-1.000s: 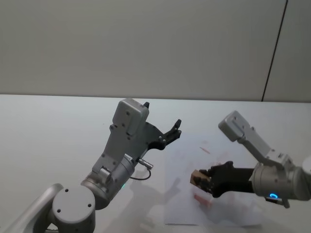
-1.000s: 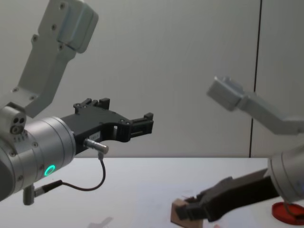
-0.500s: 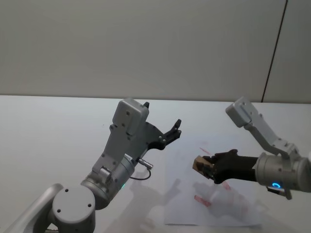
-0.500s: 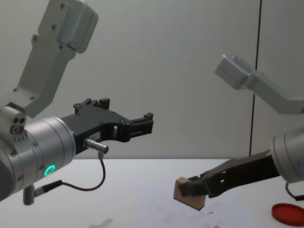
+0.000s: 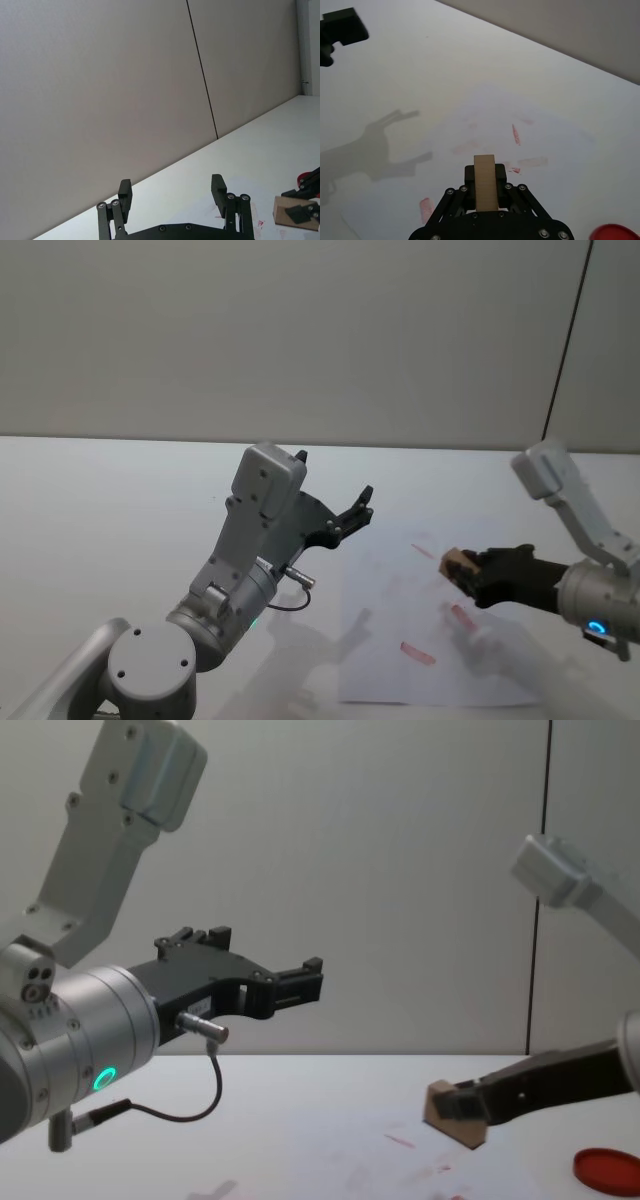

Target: Use the one hand to pick up the stamp and affix it onto the A4 paper.

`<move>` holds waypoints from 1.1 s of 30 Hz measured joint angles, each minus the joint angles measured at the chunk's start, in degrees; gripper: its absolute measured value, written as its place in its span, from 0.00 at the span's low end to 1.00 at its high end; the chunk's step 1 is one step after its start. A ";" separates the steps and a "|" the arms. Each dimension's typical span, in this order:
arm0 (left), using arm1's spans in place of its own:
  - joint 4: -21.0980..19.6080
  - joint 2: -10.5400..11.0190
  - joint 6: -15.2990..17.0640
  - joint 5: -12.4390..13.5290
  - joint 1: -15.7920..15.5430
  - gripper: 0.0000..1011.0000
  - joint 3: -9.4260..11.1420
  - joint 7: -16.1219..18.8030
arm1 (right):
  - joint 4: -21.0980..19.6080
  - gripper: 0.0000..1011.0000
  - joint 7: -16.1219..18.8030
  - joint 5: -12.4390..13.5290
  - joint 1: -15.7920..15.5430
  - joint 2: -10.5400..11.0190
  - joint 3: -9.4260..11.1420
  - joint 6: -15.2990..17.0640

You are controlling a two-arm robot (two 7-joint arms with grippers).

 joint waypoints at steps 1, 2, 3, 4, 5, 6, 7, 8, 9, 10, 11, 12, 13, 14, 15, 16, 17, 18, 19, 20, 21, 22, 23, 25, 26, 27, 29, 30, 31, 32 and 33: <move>0.00 0.00 0.00 0.00 0.00 0.99 0.00 0.00 | -0.47 0.21 -1.29 0.56 -0.53 0.36 0.32 -0.18; 0.00 0.00 0.00 0.00 0.00 0.99 0.00 0.00 | -0.66 0.21 -1.90 0.84 -0.76 0.52 0.47 -0.29; 0.00 0.00 0.00 0.00 0.00 0.99 0.00 0.00 | -0.86 0.21 -2.71 1.23 -1.00 0.70 0.64 -0.44; 0.00 0.00 0.00 0.00 0.00 0.99 0.00 0.00 | -1.11 0.21 -3.39 1.54 -1.30 0.93 0.84 -0.57; 0.00 0.00 0.00 0.00 0.00 0.99 0.00 0.00 | -1.40 0.21 -4.67 2.10 -1.67 1.23 1.11 -0.84; 0.00 0.00 0.00 0.00 0.00 0.99 0.00 0.00 | -1.62 0.21 -5.28 2.39 -1.97 1.46 1.33 -0.99; 0.00 0.00 0.00 0.00 0.00 0.99 0.00 0.00 | -1.78 0.21 -6.10 2.75 -2.19 1.63 1.49 -1.20; 0.00 0.00 0.00 0.00 0.00 0.99 0.00 0.00 | -2.09 0.21 -7.29 3.32 -2.63 2.00 1.86 -1.52; 0.00 0.00 0.00 0.00 0.00 0.99 0.00 0.00 | -2.27 0.21 -7.91 3.58 -2.90 2.24 2.09 -1.69; 0.00 0.00 0.00 0.00 0.00 0.99 0.00 0.00 | -2.47 0.21 -9.10 4.10 -3.30 2.63 2.49 -2.03; 0.00 0.00 0.00 0.00 0.00 0.99 0.00 0.00 | -2.54 0.21 -9.81 4.44 -3.53 2.83 2.72 -2.27; 0.00 0.00 0.00 0.00 0.00 0.99 0.00 0.00 | -2.57 0.21 -10.14 4.68 -3.63 2.98 2.89 -2.45; 0.00 0.00 0.00 0.00 0.00 0.99 0.00 0.00 | -2.58 0.21 -11.30 5.11 -3.94 3.33 3.33 -2.79; 0.00 0.00 0.00 0.00 0.00 0.99 0.00 0.00 | -2.57 0.21 -11.80 5.35 -4.03 3.46 3.50 -3.04; 0.00 0.00 0.00 0.00 0.00 0.99 0.00 0.00 | -2.51 0.21 -12.06 5.53 -4.10 3.56 3.64 -3.23; 0.00 0.00 0.00 0.00 0.00 0.99 0.00 0.00 | -2.23 0.21 -12.90 5.82 -4.24 3.78 3.97 -3.60; 0.00 0.00 0.00 0.00 0.00 0.99 0.00 0.00 | -2.07 0.21 -13.19 5.94 -4.27 3.87 4.10 -3.78; 0.00 0.00 0.00 0.00 0.00 0.99 0.00 0.00 | -1.97 0.21 -13.50 6.06 -4.29 3.91 4.18 -3.94; 0.00 0.00 0.00 0.00 0.00 0.99 0.00 0.00 | -1.60 0.21 -14.06 6.28 -4.32 4.05 4.45 -4.30; 0.00 0.00 0.00 0.00 0.00 0.99 0.00 0.00 | -1.41 0.21 -14.30 6.37 -4.32 4.10 4.58 -4.45; 0.00 0.00 0.00 0.00 0.00 0.99 0.00 0.00 | -1.27 0.21 -14.48 6.44 -4.32 4.14 4.66 -4.57; 0.00 0.00 0.00 0.00 0.00 0.99 0.00 0.00 | -1.08 0.21 -14.65 6.50 -4.32 4.19 4.76 -4.71; 0.00 0.00 0.00 0.00 0.00 0.99 0.00 0.00 | -0.97 0.21 -14.80 6.54 -4.32 4.23 4.82 -4.83; 0.00 0.00 0.00 0.00 0.00 0.99 0.00 0.00 | -0.50 0.21 -15.08 6.64 -4.30 4.32 5.05 -5.22; 0.00 0.00 0.00 0.00 0.00 0.99 0.00 0.00 | -0.23 0.21 -15.11 6.65 -4.25 4.38 5.17 -5.42; 0.00 0.00 0.00 0.00 0.00 0.99 0.00 0.00 | -0.16 0.21 -15.11 6.65 -4.24 4.40 5.19 -5.50; 0.00 0.00 0.00 0.00 0.00 0.99 0.00 0.00 | 0.14 0.21 -15.10 6.65 -4.17 4.43 5.28 -5.71; 0.00 0.00 0.00 0.00 0.00 0.99 0.00 0.00 | 0.25 0.21 -15.08 6.65 -4.14 4.44 5.31 -5.74; 0.00 0.00 0.00 0.00 0.00 0.99 0.00 0.00 | 0.45 0.21 -15.03 6.64 -4.07 4.46 5.38 -5.83; 0.00 0.00 0.00 0.00 0.00 0.99 0.00 0.00 | 0.62 0.21 -14.94 6.63 -4.02 4.46 5.40 -5.85; 0.00 0.00 0.00 0.00 0.00 0.99 0.00 0.00 | 0.67 0.21 -14.88 6.62 -4.01 4.46 5.41 -5.85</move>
